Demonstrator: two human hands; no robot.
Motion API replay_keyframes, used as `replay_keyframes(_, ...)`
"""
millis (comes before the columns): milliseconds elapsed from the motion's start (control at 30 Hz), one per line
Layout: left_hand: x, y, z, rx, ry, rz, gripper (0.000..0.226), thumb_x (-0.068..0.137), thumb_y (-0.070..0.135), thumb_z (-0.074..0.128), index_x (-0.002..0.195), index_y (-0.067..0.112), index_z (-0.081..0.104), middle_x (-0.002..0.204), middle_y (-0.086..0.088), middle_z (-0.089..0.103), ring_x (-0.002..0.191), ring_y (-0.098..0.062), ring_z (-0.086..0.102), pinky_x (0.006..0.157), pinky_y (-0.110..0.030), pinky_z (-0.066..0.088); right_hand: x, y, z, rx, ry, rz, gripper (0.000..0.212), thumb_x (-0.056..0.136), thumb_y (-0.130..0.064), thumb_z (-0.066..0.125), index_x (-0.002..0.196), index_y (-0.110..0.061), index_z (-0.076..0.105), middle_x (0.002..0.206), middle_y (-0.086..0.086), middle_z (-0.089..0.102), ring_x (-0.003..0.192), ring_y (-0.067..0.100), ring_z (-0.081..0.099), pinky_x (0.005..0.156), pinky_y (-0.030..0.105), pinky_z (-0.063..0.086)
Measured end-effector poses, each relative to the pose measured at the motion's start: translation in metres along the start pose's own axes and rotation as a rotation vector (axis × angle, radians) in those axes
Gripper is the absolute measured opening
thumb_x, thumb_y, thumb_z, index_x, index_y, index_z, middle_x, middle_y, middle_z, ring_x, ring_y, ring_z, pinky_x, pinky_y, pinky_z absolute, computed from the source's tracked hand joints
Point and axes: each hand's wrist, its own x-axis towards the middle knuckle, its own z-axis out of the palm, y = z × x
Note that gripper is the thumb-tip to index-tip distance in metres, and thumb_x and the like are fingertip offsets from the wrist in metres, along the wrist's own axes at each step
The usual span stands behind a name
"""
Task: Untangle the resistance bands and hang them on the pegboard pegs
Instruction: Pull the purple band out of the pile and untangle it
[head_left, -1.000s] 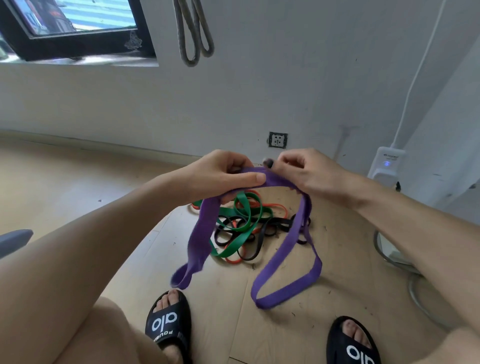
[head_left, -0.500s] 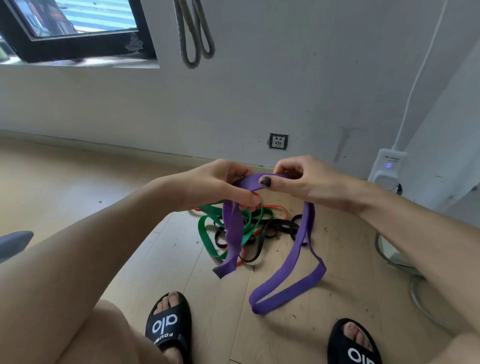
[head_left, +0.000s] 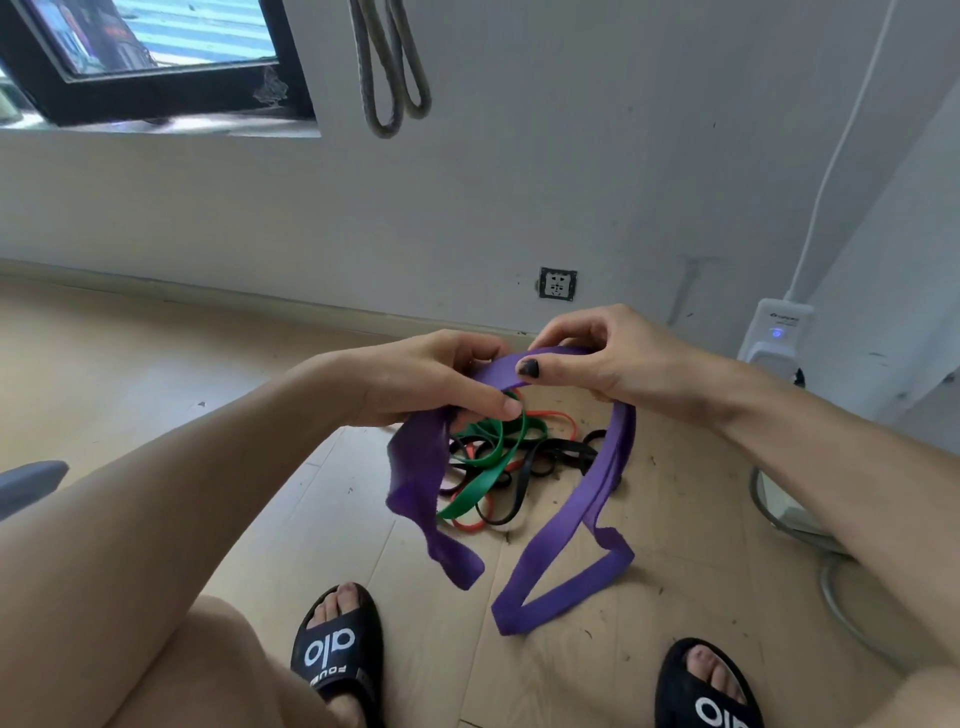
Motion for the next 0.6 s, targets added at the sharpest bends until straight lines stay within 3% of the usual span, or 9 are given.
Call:
replay_keyframes(67, 0.0, 0.001, -0.001, -0.021, 0.007, 0.016, 0.013, 0.091, 0.015, 0.074, 0.095, 0.009, 0.063, 0.077, -0.015, 0.054, 0.064, -0.023, 0.05, 0.061, -0.028, 0.045, -0.001, -0.001, -0.001, -0.005, 0.014, 0.007, 0.022, 0.091, -0.035, 0.074, 0.093, -0.014, 0.078, 0.055, -0.017, 0.059, 0.048, -0.003, 0.051, 0.047, 0.007, 0.035)
replay_keyframes(133, 0.0, 0.002, 0.0, -0.035, -0.003, 0.029, 0.007, 0.095, 0.013, 0.069, 0.098, 0.009, 0.064, 0.081, -0.013, 0.06, 0.07, -0.022, 0.057, 0.061, -0.025, 0.051, -0.002, -0.001, -0.001, 0.013, 0.017, 0.023, 0.024, 0.09, -0.039, 0.074, 0.091, -0.015, 0.079, 0.053, -0.015, 0.057, 0.047, -0.001, 0.048, 0.048, 0.009, 0.033)
replay_keyframes(300, 0.003, 0.004, 0.003, 0.004, -0.006, 0.06, 0.019, 0.092, 0.004, 0.071, 0.109, 0.011, 0.066, 0.096, -0.006, 0.073, 0.086, -0.024, 0.071, 0.077, -0.032, 0.06, -0.001, -0.001, 0.002, 0.156, -0.053, 0.034, 0.045, 0.083, -0.049, 0.077, 0.093, -0.005, 0.076, 0.079, 0.012, 0.069, 0.071, 0.023, 0.06, 0.066, 0.033, 0.047)
replay_keyframes(433, 0.005, 0.004, 0.001, 0.086, 0.023, 0.04, 0.046, 0.084, 0.026, 0.079, 0.123, 0.008, 0.061, 0.118, -0.024, 0.069, 0.105, -0.047, 0.067, 0.095, -0.056, 0.057, 0.003, -0.001, 0.004, 0.181, 0.002, 0.068, 0.039, 0.081, -0.045, 0.078, 0.084, -0.006, 0.074, 0.075, 0.01, 0.068, 0.066, 0.019, 0.06, 0.058, 0.024, 0.046)
replay_keyframes(533, 0.003, -0.005, -0.007, 0.056, -0.011, -0.031, 0.059, 0.085, 0.05, 0.07, 0.128, 0.01, 0.059, 0.124, -0.022, 0.065, 0.114, -0.042, 0.064, 0.103, -0.053, 0.051, 0.004, 0.006, -0.005, 0.174, 0.09, 0.077, 0.027, 0.083, -0.035, 0.082, 0.081, -0.01, 0.071, 0.068, 0.007, 0.058, 0.062, 0.016, 0.05, 0.056, 0.023, 0.038)
replay_keyframes(600, 0.003, -0.012, -0.011, 0.073, -0.012, -0.041, 0.057, 0.091, 0.05, 0.066, 0.127, 0.006, 0.058, 0.114, -0.022, 0.067, 0.102, -0.045, 0.062, 0.094, -0.047, 0.054, 0.002, 0.009, -0.01, 0.13, 0.133, 0.088, 0.024, 0.089, -0.03, 0.077, 0.08, -0.009, 0.069, 0.058, -0.003, 0.053, 0.052, 0.006, 0.046, 0.051, 0.016, 0.035)
